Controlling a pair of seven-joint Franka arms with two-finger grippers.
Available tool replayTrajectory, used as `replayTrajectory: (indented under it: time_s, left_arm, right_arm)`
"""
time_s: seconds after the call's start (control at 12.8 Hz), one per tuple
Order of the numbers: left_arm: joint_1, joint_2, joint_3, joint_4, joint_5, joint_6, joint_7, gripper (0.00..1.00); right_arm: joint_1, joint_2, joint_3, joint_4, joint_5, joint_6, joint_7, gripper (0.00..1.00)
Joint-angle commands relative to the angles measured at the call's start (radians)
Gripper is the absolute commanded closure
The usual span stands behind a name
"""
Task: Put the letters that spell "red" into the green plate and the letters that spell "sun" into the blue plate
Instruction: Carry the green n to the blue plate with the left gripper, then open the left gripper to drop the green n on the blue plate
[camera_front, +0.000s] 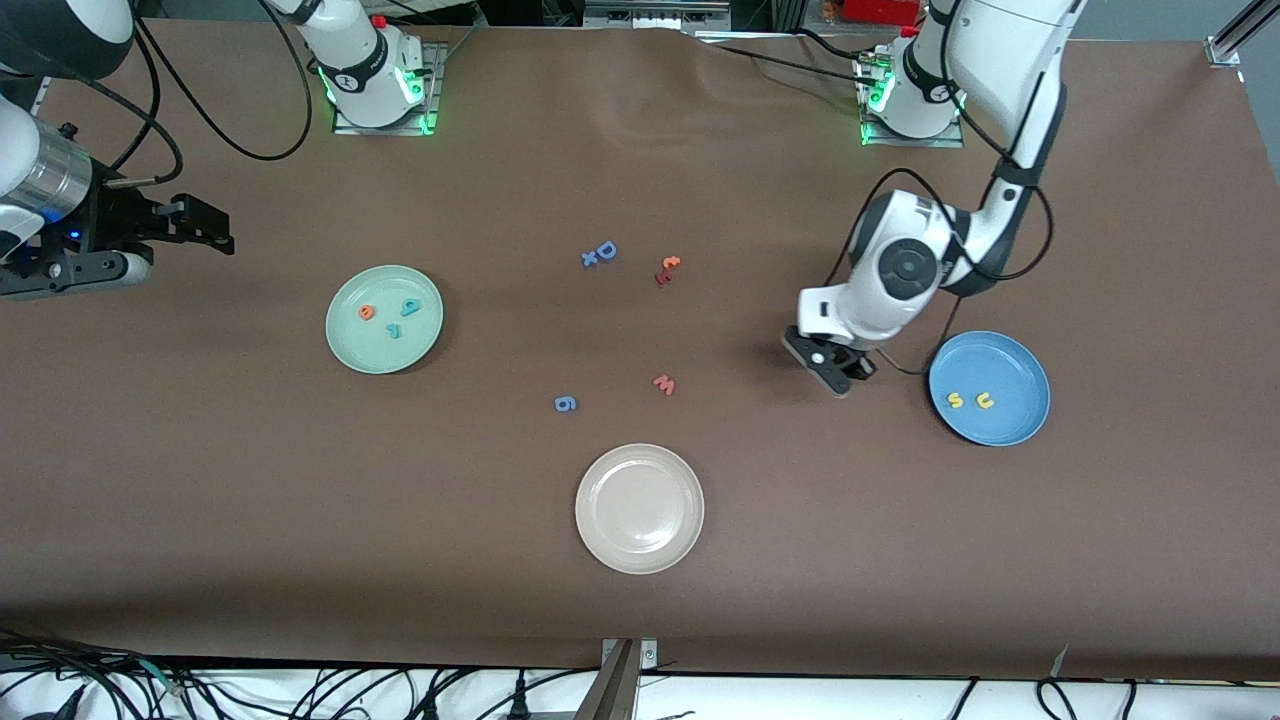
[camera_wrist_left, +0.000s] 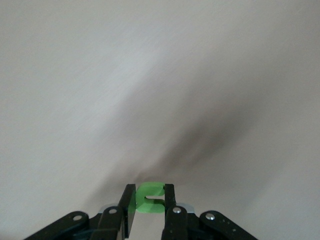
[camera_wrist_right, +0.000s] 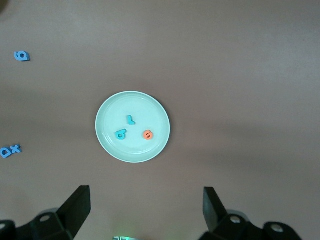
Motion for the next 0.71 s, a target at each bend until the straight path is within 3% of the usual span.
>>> replayTrajectory:
  time_s: [0.0, 0.31, 0.63]
  left_arm:
    - [0.009, -0.041, 0.126, 0.022, -0.039, -0.102, 0.200, 0.71]
    - [0.041, -0.034, 0.254, 0.024, -0.039, -0.130, 0.383, 0.70]
    - [0.096, 0.021, 0.260, 0.016, -0.044, -0.119, 0.412, 0.63]
  right_arm:
    - [-0.041, -0.025, 0.041, -0.032, -0.016, 0.018, 0.006, 0.01]
    - [-0.058, -0.025, 0.058, -0.035, -0.014, 0.020, 0.006, 0.01]
    - [-0.055, -0.015, 0.055, -0.020, -0.010, 0.006, 0.004, 0.01]
